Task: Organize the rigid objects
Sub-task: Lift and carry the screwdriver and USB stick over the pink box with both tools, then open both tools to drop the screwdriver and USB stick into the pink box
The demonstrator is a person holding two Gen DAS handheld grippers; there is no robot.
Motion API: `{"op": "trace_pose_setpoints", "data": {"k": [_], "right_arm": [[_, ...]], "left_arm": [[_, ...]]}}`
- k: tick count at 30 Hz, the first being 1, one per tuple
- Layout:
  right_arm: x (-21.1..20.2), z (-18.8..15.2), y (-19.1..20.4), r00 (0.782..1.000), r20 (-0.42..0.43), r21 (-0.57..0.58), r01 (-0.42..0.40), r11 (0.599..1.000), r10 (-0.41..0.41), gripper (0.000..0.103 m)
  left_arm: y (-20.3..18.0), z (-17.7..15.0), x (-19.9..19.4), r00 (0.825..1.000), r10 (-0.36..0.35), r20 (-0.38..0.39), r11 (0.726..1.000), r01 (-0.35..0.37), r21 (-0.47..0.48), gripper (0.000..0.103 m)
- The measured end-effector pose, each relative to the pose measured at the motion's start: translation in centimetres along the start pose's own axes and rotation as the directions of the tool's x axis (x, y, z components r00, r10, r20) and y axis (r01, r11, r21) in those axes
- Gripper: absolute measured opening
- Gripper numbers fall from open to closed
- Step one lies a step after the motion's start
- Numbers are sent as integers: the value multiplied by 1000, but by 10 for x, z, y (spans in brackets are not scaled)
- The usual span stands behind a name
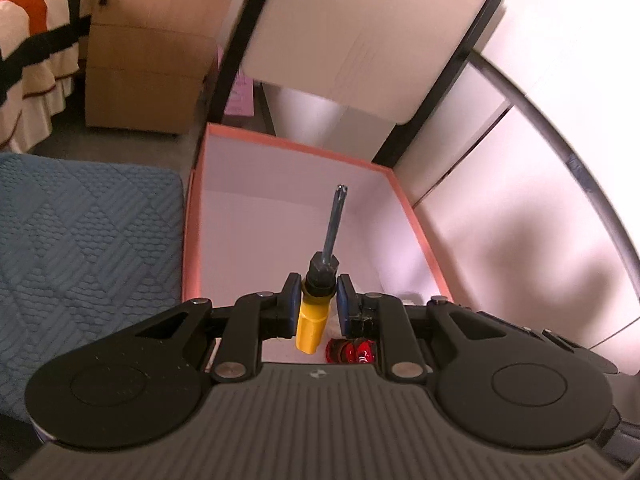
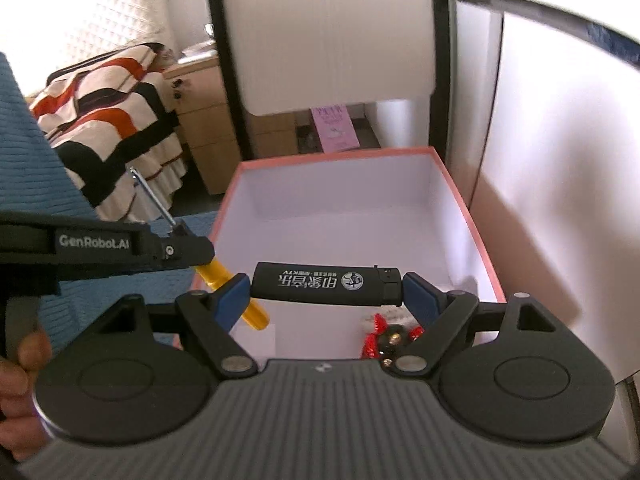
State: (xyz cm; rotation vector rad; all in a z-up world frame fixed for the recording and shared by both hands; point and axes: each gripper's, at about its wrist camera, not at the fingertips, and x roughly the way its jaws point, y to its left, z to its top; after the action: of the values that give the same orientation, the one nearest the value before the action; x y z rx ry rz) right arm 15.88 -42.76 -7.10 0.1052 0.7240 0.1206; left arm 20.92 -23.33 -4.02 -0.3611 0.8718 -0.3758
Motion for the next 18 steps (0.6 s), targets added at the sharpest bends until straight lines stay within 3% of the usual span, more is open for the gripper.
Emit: {"op": "trace_pose_setpoints", "data": {"k": [18], "right_arm": [[83,-22,-45,979,-201,12,-10,1000,12,85]], "left_arm": [[18,3,90,993,51,-108,999,-53,-11,22]]}}
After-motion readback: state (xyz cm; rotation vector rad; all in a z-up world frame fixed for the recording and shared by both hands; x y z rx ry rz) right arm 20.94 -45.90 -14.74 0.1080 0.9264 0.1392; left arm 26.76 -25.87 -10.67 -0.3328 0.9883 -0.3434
